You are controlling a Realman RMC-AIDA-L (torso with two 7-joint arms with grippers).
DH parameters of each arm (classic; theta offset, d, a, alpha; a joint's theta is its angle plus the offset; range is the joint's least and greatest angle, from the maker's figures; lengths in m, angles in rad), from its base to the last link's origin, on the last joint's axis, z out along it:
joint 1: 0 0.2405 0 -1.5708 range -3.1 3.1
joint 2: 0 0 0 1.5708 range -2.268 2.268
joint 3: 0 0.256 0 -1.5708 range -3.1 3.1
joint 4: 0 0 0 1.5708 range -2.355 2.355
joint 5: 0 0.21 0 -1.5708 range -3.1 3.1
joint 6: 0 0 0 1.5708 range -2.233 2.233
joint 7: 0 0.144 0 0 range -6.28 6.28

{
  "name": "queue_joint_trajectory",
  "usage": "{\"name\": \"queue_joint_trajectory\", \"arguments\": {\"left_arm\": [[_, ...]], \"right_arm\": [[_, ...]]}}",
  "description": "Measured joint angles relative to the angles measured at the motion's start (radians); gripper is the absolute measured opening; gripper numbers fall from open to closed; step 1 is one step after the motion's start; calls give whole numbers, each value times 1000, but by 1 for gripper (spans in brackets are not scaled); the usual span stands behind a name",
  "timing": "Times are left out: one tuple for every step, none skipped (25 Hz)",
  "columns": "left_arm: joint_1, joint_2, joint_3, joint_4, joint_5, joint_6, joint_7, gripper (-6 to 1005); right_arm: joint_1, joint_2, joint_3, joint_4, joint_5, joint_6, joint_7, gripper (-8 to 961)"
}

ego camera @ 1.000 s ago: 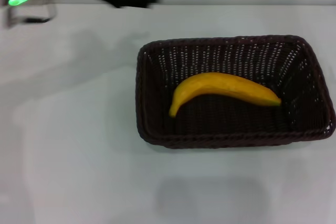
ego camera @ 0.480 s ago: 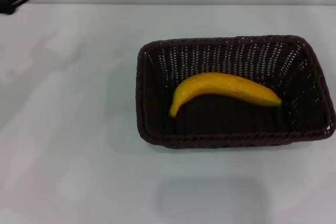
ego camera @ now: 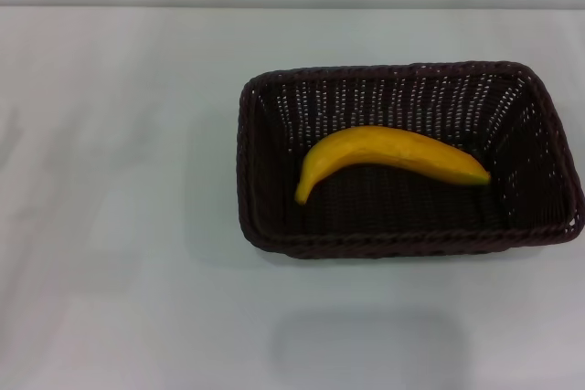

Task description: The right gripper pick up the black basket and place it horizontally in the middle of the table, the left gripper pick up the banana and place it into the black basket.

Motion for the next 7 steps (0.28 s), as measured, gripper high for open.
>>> {"name": "queue_joint_trajectory", "arguments": {"left_arm": [[-1,0,0,-25,-27,-8,20,874],[-1,0,0,-37,-41,-12,28,874],[-1,1,0,-47,-55,-14,35,874],[-1,1,0,-57,-68,-17,42,874],[-1,1,0,-63,-80,-19,50,874],[-1,1,0,-70,-95,-21,62,874],[-1,1,0,-72,-101,-22,66,874]], "right_arm": [[0,0,1,13,1,2,-9,620],[0,1,1,24,3,4,-17,620],[0,1,2,32,4,5,-24,620],[0,2,3,40,4,6,-32,620],[0,2,3,40,4,6,-32,620],[0,3,6,58,6,7,-48,620],[0,3,8,61,6,7,-52,620]]}}
